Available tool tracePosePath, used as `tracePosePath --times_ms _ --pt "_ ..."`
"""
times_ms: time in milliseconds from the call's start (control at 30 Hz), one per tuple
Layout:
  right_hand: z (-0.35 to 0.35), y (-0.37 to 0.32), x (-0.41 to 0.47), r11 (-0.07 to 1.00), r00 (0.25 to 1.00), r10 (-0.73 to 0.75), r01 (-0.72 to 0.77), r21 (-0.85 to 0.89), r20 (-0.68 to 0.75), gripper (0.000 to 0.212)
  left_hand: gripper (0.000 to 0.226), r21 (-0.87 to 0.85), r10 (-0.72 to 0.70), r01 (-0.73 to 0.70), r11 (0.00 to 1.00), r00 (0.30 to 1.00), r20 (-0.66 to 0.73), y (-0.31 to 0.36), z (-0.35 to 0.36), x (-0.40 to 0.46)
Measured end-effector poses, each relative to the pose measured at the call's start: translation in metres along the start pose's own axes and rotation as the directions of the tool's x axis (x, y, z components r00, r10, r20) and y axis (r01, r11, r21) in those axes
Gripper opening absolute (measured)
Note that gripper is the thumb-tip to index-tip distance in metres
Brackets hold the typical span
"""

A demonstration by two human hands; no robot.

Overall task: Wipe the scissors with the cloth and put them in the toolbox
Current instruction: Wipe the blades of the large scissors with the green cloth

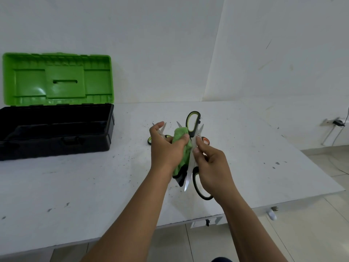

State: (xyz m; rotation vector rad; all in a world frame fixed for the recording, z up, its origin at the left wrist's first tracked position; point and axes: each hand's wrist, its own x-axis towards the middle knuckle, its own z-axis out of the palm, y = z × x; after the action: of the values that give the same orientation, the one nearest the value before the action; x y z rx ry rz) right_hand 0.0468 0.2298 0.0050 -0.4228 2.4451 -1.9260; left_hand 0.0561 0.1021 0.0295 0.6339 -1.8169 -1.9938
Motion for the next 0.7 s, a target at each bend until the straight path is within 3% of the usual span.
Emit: tracePosePath --times_ms 233,400,700 --pt "-0.004 0.006 -0.010 0.999 0.999 0.036 -0.034 -0.033 0.036 0.039 0.060 -0.090 -0.021 0.014 0.996 0.996 -0.082 0.006 -0.001 0.011" --pt "-0.005 0.005 -0.006 0.998 0.998 0.058 -0.058 0.008 0.002 0.041 0.065 -0.014 -0.066 0.066 0.998 0.997 0.036 -0.005 0.000 -0.001" --pt "-0.010 0.006 -0.008 0.999 0.993 0.041 -0.037 -0.035 0.115 0.043 0.064 -0.109 -0.082 0.072 0.991 0.993 -0.088 0.006 -0.002 0.013"
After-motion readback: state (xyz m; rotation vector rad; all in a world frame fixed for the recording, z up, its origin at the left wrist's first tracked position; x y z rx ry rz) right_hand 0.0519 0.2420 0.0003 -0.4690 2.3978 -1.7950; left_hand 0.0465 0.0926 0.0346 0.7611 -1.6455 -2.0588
